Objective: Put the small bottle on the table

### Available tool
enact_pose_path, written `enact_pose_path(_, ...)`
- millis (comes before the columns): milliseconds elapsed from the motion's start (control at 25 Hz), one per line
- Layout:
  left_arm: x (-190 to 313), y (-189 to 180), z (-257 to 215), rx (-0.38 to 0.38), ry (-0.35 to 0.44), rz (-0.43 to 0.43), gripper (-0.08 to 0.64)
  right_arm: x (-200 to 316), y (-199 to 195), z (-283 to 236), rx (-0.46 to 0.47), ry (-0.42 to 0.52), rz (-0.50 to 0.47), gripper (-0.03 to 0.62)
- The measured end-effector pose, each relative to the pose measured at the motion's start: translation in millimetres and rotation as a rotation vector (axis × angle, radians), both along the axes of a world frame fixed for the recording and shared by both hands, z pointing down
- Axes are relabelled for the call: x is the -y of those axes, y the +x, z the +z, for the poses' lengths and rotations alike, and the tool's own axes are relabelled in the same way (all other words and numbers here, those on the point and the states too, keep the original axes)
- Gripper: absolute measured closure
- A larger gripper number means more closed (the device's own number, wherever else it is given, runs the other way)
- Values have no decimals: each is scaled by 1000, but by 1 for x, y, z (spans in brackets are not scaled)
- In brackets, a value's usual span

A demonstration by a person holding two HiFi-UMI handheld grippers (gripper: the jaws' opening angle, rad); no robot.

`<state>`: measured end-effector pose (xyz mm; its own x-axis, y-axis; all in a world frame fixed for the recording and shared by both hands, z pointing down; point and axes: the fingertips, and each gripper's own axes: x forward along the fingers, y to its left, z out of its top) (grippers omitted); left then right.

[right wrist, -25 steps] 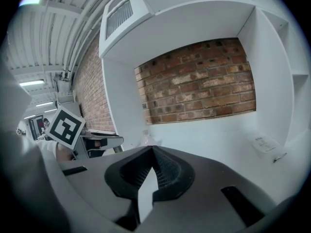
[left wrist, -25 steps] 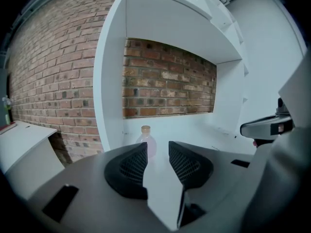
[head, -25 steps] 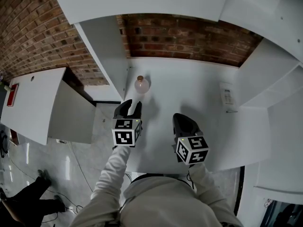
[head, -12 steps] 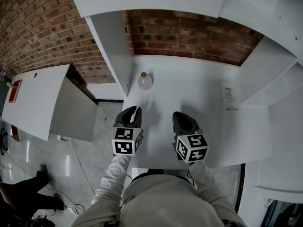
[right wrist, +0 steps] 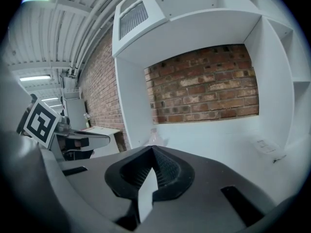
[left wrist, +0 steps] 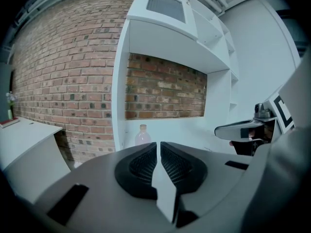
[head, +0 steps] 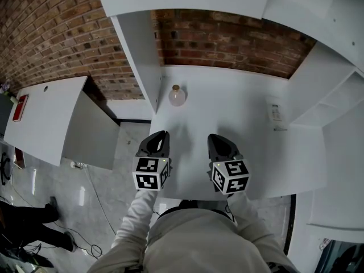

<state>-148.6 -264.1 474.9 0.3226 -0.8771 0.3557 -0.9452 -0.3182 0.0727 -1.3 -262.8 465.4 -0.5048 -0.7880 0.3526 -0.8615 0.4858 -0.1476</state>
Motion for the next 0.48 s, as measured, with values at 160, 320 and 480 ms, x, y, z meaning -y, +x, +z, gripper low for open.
enact_pose_path(160,-4,-2,0,2,0,-2,522,-4,0,1,-6,0,-1,565)
enact_pose_path(320,-3,-5,-1,2,5,-7,522,-6,-1,3,-11,-2,-1,566)
enact_pose_path(480,-1,-6,0,2,6,-5,522,-5,-1,2,-8,2,8,566)
